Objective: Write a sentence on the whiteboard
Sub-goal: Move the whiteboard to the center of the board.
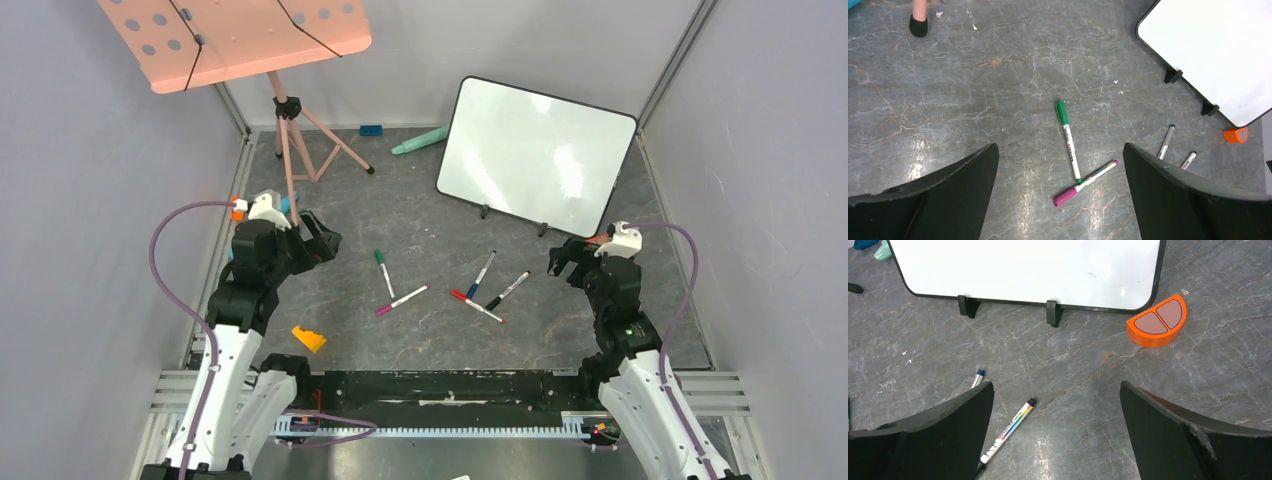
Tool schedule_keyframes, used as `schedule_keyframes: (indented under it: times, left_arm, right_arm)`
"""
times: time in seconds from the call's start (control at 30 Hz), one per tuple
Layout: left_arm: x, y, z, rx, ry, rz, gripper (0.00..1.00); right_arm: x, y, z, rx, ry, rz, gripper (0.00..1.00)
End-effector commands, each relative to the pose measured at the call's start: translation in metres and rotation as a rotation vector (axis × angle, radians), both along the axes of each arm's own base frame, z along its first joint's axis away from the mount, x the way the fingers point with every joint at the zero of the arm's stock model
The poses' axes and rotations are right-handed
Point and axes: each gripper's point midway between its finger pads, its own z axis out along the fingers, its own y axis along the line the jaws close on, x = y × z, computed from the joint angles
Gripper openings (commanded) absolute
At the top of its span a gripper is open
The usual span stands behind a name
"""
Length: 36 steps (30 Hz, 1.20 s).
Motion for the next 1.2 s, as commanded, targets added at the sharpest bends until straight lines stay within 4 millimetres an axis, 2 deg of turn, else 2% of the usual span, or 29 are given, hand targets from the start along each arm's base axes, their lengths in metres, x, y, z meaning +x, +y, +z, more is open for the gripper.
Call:
schedule_keyframes:
  times: [0.0,0.13,0.23,0.27,0.33,0.43,0.53,0.67,0.77,0.83,0.93,0.97,1.03,1.1,1.17]
  left_arm:
    - [0.003,-0.004,0.014,-0.02,-0.079,-0.015,1.0]
    - [0.002,-0.018,0.013,-0.035,-0.088,-0.11,1.0]
    - [0.002,-0.016,0.011,-0.018,-0.078,-0.11,1.0]
    - [0.0,-0.022,0.014,-0.006,-0.093,-0.16,1.0]
    - [-0.01,-0.039,0.018,-0.002,-0.131,-0.307,1.0]
    - [-0.015,-0.061,0.021,-0.074,-0.155,-0.426,1.0]
    - [-0.015,-0.088,0.027,-0.2,-0.151,-0.566,1.0]
    - [0.016,-0.095,0.03,-0.264,-0.154,-0.485,1.0]
    - [0.042,-0.117,0.038,-0.27,-0.217,-0.501,1.0]
    - [0.057,-0.14,0.036,-0.245,-0.244,-0.545,1.0]
    - [0.086,-0.164,0.025,-0.216,-0.252,-0.573,1.0]
    - [0.095,-0.17,0.026,-0.22,-0.27,-0.577,1.0]
    - [0.117,-0.18,0.021,-0.241,-0.301,-0.582,1.0]
    - [0.141,-0.191,0.019,-0.26,-0.331,-0.593,1.0]
    - [0.161,-0.205,0.01,-0.279,-0.331,-0.627,1.0]
  right_arm:
    - [0.006,0.002,0.027,-0.004,-0.062,0.01,0.98]
    - [0.008,0.002,0.03,-0.011,-0.074,0.017,0.98]
    - [0.009,0.004,0.03,-0.014,-0.08,0.033,0.98]
    - [0.01,0.007,0.031,-0.01,-0.086,0.048,0.99]
    - [0.011,0.015,0.029,0.023,-0.094,0.078,0.99]
    - [0.014,0.022,0.024,0.058,-0.104,0.098,0.99]
    - [0.021,0.027,0.038,0.043,-0.166,0.135,0.99]
    - [0.027,0.049,0.071,-0.018,-0.272,0.301,0.99]
    - [0.044,0.053,0.08,-0.031,-0.254,0.329,0.99]
    - [0.058,0.049,0.084,-0.014,-0.239,0.337,0.99]
    - [0.078,0.035,0.102,0.012,-0.278,0.318,0.99]
    - [0.086,0.019,0.109,0.015,-0.284,0.282,0.99]
    - [0.101,0.0,0.115,0.034,-0.278,0.265,0.97]
    - [0.113,-0.023,0.117,0.032,-0.266,0.228,0.93]
    - [0.121,-0.049,0.118,-0.023,-0.257,0.148,0.94]
